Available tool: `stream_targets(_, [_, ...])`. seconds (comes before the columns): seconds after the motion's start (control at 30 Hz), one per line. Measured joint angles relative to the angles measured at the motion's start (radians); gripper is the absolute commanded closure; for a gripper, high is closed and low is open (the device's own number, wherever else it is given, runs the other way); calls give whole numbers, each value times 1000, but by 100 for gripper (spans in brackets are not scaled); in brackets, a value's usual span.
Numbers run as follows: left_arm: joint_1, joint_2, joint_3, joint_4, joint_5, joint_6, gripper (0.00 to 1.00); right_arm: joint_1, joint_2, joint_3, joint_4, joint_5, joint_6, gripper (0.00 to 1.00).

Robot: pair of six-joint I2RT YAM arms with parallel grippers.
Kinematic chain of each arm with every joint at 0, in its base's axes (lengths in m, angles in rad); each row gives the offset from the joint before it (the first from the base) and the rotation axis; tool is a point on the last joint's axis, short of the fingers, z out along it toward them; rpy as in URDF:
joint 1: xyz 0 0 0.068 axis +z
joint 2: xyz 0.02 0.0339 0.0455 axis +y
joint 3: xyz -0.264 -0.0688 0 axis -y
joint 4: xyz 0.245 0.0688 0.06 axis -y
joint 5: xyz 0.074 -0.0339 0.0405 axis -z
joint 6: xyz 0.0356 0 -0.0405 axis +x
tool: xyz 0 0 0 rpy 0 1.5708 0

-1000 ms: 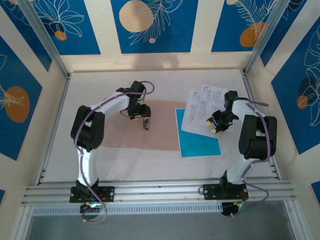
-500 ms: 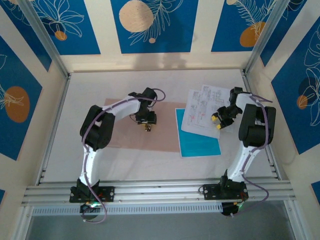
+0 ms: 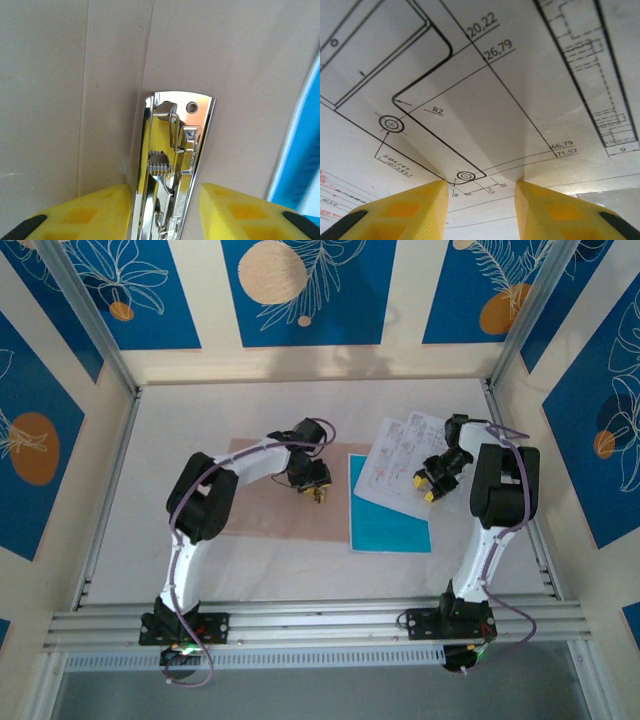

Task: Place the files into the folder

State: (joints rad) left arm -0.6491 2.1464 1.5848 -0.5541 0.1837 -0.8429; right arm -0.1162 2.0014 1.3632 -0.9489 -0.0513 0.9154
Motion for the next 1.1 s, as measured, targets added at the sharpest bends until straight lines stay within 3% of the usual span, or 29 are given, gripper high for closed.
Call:
stream_targets(0.47, [-40, -15, -66, 144, 70, -136, 59, 91, 32, 45, -36, 12, -57, 59])
stream_targets(0.83, [-41, -38, -5, 55, -3, -74, 53, 117, -3, 48, -48, 64, -98, 59])
stream_targets(1.1, [-59, -24, 101, 110, 58, -24, 51, 52, -119, 55, -26, 78, -105, 61])
